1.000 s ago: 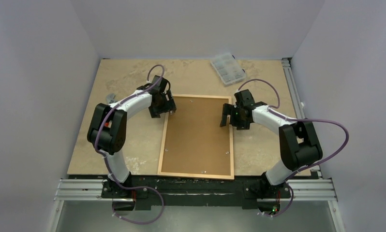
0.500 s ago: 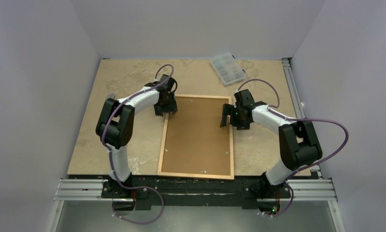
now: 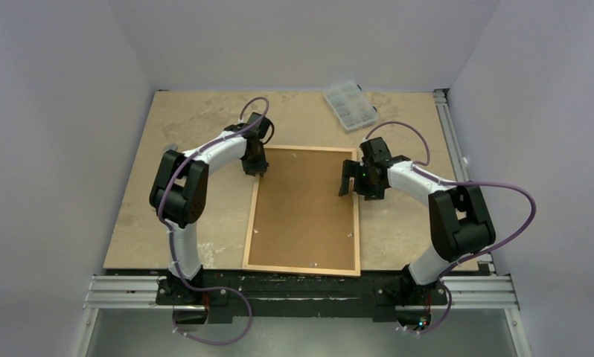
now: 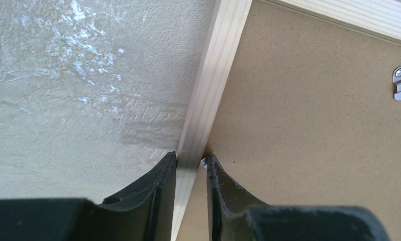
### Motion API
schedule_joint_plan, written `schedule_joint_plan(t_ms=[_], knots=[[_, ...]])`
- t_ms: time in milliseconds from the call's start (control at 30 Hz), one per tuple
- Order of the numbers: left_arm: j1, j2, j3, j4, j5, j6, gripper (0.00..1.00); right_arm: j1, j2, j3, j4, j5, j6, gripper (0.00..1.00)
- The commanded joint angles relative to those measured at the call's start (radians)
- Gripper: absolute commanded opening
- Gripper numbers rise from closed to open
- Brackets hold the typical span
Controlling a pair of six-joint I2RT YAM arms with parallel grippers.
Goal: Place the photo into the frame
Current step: Install the photo frame at the center of the board, then adjust the photo frame at the center of the board.
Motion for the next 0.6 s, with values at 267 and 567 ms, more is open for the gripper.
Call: schedule_joint_plan(t_ms=[267,567], knots=[[0.024,-0.107,-0.107,0.108,0.204,-0.030,0.30,0.003,-0.036,0.017,-0.036,-0.001,-0.020,0.88],[0.062,-0.389,-0.364,0.150,0.323,-0.076,0.77,0.003,-0.100,-0.026,-0.065,-0.010,-0.030,0.88]])
